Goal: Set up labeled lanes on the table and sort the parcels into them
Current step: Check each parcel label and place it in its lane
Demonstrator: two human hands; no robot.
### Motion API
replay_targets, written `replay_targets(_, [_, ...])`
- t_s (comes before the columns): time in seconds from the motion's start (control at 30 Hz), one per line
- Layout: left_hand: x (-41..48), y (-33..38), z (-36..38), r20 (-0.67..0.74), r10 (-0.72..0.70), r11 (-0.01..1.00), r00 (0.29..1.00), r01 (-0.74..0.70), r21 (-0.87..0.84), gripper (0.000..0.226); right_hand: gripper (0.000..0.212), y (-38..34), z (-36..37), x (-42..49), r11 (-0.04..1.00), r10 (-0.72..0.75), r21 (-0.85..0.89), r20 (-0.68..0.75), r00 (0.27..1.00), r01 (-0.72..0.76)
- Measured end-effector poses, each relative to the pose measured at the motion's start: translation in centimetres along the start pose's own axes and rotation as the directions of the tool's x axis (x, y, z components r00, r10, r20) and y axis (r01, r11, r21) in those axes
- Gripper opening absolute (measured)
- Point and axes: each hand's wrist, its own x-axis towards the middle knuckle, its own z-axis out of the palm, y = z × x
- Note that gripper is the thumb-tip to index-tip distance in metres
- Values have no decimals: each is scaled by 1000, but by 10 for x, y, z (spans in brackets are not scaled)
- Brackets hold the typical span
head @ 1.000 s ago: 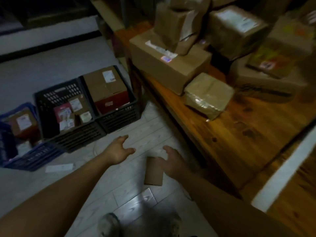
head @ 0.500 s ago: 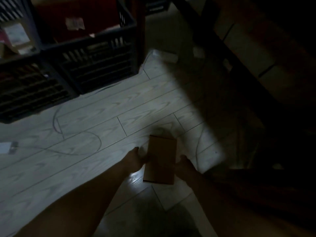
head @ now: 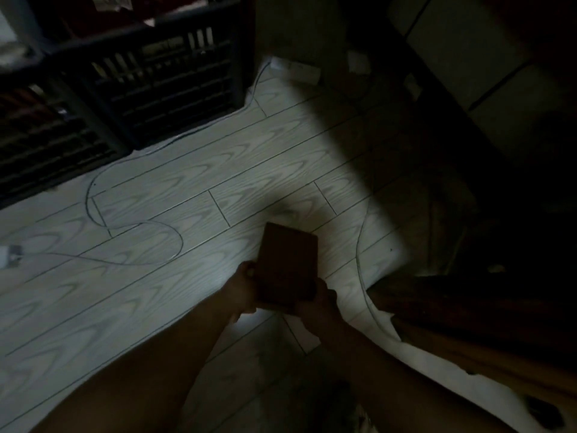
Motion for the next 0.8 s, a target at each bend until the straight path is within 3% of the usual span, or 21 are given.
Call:
replay_targets(0.13, [-101,45,-34,7,11,999,1000,-11,35,34,66,-45,-38,-112,992,-98,78,1,995,97])
replay_targets(0.27, [-236,118,-62,63,34,996,997,-39,81,39,86,-91,-88,-240,973,-188,131,-27,982,190])
replay_targets(0.43, [-399,193,-78,170,61,976,984,-94,195,25,45,-142,-155,-424,955,-241,138,-157,958,263])
replay_targets(0.53, [-477,218,-78,281,49,950,959,-132,284,8,50,-143,-185,-506,963,-199,136,-229,953,233])
replay_targets(0.63, [-538,235,-69,361,51,937,931,-169,305,18,52,-137,-214,-572,951,-188,176,-318,929,253])
replay_targets(0.8, [-613,258,-28,469,145,888,871,-324,327,15,70,-110,-261,-653,889,-165,308,-473,866,338])
